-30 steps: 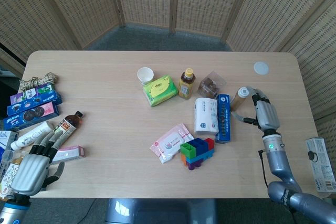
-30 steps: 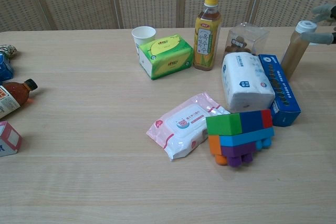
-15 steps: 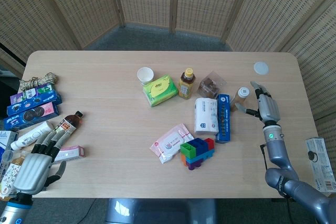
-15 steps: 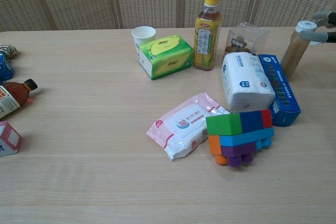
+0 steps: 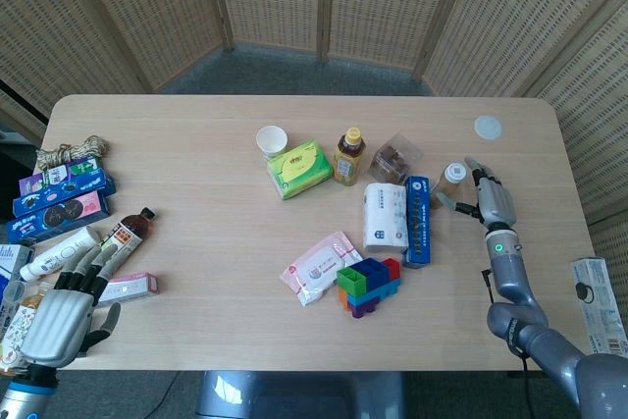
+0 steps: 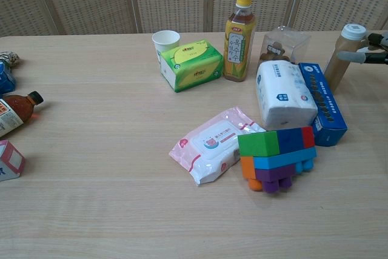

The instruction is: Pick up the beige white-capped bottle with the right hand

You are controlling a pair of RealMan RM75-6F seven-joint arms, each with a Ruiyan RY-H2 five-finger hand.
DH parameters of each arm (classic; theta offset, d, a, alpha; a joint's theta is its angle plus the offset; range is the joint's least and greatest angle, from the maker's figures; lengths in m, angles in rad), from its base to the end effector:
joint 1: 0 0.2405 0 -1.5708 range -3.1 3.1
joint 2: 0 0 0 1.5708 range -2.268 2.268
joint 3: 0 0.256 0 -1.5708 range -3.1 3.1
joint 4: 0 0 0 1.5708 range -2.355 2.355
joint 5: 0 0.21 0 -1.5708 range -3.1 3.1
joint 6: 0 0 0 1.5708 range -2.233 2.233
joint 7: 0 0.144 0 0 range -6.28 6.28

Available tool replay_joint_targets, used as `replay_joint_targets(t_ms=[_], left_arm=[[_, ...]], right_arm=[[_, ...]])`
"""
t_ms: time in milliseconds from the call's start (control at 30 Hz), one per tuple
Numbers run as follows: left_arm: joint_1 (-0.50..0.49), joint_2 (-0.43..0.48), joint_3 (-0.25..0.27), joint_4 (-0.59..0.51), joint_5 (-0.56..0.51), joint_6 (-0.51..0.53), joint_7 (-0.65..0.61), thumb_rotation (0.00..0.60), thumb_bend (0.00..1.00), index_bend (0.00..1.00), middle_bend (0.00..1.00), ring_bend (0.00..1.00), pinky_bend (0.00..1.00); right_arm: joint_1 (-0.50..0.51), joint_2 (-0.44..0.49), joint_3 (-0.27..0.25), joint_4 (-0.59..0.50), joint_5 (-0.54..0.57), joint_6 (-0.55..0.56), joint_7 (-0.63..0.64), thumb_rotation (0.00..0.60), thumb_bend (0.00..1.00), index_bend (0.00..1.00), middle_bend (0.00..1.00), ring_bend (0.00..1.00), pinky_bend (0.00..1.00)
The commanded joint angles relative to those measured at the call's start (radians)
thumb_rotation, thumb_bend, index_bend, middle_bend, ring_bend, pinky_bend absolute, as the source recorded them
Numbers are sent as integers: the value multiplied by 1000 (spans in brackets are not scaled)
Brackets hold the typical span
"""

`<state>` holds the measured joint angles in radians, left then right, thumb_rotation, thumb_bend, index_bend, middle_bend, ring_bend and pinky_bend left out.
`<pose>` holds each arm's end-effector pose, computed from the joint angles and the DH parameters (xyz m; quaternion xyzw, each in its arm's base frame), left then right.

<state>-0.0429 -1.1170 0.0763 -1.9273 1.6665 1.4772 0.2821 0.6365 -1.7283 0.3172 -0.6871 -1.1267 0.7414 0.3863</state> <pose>-0.2370 0.1370 0.1197 -0.6521 -0.3998 -0.3879 0.5143 -0.3210 -0.4063 0.0270 0.4991 -0.5748 0.3911 0.5173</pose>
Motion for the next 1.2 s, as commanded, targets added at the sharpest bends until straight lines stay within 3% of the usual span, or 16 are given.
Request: replay_joint_targets(t_ms=[33, 267, 333, 433, 533, 633, 767, 867, 1200], left_arm=[[2, 1, 1, 0, 0, 2, -1, 600, 536, 105, 48, 0, 0], [10, -2, 3, 10, -1, 10, -10, 600, 537, 104, 48, 0, 0], [13, -1, 3, 13, -2, 15, -15, 600, 536, 103, 47, 0, 0], [17, 0, 2, 18, -3, 22, -22, 600, 536, 103, 48, 0, 0], [19, -2, 3, 23, -2, 24, -27, 600, 537, 103, 47, 0, 0], [21, -5, 3, 27, -1, 24, -31, 600, 537, 103, 48, 0, 0], [22, -7, 1, 33, -1, 27, -38, 600, 537, 103, 48, 0, 0], [21, -10, 0, 36, 0, 26, -40, 600, 536, 102, 48, 0, 0], [17, -19, -2, 44, 0, 18, -45, 600, 537, 102, 48, 0, 0]], right_arm=[[21, -27, 3, 38, 2, -29, 13, 246, 143, 0, 0, 0, 0], [63, -80, 17, 113, 5, -66, 22, 255, 132, 0, 0, 0, 0], [71, -92, 21, 129, 4, -64, 29, 310, 94, 0, 10, 0, 0], [80, -108, 27, 151, 3, -58, 34, 425, 47, 0, 188, 10, 12], [84, -118, 33, 165, 3, -52, 42, 501, 41, 0, 340, 126, 121], [81, -126, 35, 175, -2, -33, 49, 593, 44, 79, 561, 421, 368], [66, -127, 39, 174, -11, 8, 76, 600, 59, 206, 707, 628, 511], [50, -120, 40, 160, -19, 39, 99, 600, 68, 259, 783, 717, 561], [-33, -28, 51, 18, -22, 163, 94, 600, 86, 301, 840, 781, 606]])
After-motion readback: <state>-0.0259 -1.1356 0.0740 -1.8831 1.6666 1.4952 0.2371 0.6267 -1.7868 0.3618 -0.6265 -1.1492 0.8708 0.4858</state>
